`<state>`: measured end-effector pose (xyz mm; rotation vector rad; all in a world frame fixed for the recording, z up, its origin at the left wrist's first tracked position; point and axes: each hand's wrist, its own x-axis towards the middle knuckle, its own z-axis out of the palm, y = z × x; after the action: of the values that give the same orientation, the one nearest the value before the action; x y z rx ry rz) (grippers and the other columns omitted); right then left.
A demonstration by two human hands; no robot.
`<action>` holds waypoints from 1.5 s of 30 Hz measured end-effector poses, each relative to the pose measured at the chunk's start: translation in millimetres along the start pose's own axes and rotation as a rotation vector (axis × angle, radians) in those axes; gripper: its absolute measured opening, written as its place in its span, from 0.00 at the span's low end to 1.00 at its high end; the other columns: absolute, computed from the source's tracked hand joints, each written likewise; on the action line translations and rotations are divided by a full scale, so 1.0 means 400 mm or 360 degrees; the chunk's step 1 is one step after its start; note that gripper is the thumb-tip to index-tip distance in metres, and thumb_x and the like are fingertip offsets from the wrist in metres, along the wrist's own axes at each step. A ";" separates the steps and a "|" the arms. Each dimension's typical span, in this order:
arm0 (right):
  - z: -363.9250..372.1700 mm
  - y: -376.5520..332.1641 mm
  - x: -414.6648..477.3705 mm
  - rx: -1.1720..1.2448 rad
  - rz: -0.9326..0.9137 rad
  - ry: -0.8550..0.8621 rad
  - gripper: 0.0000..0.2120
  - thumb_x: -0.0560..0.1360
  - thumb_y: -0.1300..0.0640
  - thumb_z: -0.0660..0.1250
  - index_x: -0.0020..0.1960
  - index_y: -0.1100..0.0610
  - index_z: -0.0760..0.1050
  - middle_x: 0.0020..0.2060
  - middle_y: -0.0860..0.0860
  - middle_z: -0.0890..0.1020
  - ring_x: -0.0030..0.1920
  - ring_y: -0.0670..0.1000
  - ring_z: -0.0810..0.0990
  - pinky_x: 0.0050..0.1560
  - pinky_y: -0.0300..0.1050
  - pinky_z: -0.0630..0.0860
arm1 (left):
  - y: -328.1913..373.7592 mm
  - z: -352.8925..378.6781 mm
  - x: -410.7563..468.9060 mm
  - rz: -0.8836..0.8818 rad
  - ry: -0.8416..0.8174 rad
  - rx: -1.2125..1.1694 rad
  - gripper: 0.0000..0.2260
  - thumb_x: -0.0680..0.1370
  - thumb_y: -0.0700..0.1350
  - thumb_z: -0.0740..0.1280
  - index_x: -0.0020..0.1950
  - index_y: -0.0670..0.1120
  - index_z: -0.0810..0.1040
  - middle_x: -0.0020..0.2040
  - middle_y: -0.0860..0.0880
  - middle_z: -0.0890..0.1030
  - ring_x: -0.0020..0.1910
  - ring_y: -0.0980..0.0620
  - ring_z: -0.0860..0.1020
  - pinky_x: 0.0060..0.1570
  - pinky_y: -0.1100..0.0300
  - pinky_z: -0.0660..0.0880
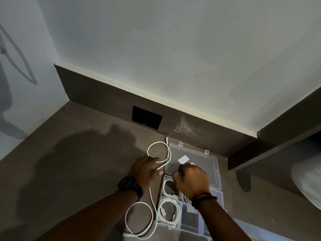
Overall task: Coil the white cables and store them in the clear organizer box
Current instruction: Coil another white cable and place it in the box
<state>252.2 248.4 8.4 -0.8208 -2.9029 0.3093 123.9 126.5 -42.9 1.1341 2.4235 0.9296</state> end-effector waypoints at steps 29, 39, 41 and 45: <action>-0.515 -0.256 0.228 0.0991 -0.0423 0.0299 0.08 0.74 0.55 0.68 0.38 0.54 0.82 0.32 0.42 0.81 0.34 0.41 0.76 0.35 0.33 0.70 | 0.300 -0.594 0.087 0.0198 0.0569 -0.0765 0.11 0.79 0.52 0.58 0.55 0.53 0.77 0.48 0.50 0.83 0.53 0.52 0.78 0.57 0.55 0.69; -0.680 -0.166 0.130 0.0910 -0.0191 0.0078 0.25 0.76 0.43 0.62 0.23 0.53 0.72 0.17 0.44 0.68 0.20 0.42 0.65 0.25 0.31 0.63 | 0.408 -0.787 0.116 -0.0037 0.1226 -0.0809 0.22 0.79 0.54 0.56 0.42 0.38 0.80 0.46 0.34 0.82 0.46 0.37 0.78 0.48 0.49 0.72; -0.704 -0.141 0.108 0.0889 -0.0110 0.0035 0.27 0.76 0.42 0.61 0.21 0.52 0.66 0.16 0.44 0.65 0.19 0.43 0.61 0.21 0.31 0.59 | 0.401 -0.831 0.123 -0.0103 0.1307 -0.0860 0.23 0.79 0.55 0.55 0.43 0.38 0.79 0.49 0.34 0.81 0.48 0.36 0.78 0.49 0.49 0.72; -0.751 -0.134 0.072 0.1246 0.0031 -0.0282 0.27 0.77 0.43 0.61 0.24 0.51 0.57 0.20 0.46 0.59 0.22 0.48 0.53 0.24 0.40 0.51 | 0.413 -0.862 0.135 -0.0095 0.1381 -0.0774 0.23 0.79 0.56 0.54 0.42 0.40 0.78 0.47 0.35 0.81 0.46 0.36 0.77 0.48 0.49 0.72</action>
<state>248.5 268.4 314.1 -0.6867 -2.5377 1.4497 5.5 99.7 323.6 0.5176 2.5197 2.1807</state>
